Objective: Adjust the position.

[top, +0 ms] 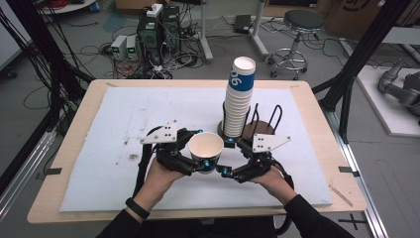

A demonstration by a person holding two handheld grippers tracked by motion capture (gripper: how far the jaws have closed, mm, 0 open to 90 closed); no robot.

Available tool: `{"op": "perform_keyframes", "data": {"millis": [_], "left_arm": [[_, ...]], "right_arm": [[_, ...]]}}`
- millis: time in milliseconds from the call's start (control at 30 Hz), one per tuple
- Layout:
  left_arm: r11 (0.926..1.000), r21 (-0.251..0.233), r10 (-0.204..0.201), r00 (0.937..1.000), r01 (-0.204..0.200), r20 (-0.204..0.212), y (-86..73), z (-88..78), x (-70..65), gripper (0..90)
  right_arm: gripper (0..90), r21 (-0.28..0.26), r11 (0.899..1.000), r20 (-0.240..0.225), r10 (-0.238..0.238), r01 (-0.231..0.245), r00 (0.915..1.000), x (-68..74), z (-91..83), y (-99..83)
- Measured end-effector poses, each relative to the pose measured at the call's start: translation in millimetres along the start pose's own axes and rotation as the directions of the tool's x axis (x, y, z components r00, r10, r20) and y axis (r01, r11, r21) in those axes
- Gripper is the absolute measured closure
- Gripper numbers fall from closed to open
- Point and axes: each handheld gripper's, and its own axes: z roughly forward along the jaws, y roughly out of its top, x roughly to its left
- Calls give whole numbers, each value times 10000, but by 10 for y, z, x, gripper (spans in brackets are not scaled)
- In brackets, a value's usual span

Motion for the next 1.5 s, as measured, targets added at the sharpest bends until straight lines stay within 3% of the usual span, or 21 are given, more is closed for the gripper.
{"op": "perform_keyframes", "data": {"millis": [300,633,867,1067,1133,1233,1300,1500], "left_arm": [[9998,95,202,9990,-198,-398,-31,-140,37,222],[9999,51,164,9951,-160,-972,-137,-356,110,222],[9994,-270,151,9865,-198,-1633,-177,-559,106,221],[9989,-408,140,9749,-236,-2222,-270,-695,69,221],[9990,-382,125,9731,-219,-2301,-293,-716,73,222],[9991,-395,58,9704,-158,-2412,-329,-727,91,221],[9993,-327,81,9701,-165,-2427,-348,-722,95,221],[9995,-303,58,9712,-134,-2383,-373,-691,106,221]], "right_arm": [[194,-158,9999,910,-35,49,9958,-133,-260,1],[194,-227,9997,1950,125,-82,9807,-245,-508,-47],[194,-375,9993,2656,126,-27,9640,-281,-619,-83],[195,-768,9970,3361,138,128,9417,-281,-684,-135],[194,-862,9963,3564,297,12,9339,-296,-706,-176],[194,-587,9979,3902,494,-287,9194,-331,-735,-229],[194,-483,9973,3962,699,-552,9155,-338,-751,-239],[194,-451,9989,4146,316,-141,9095,-297,-766,-224]]}}
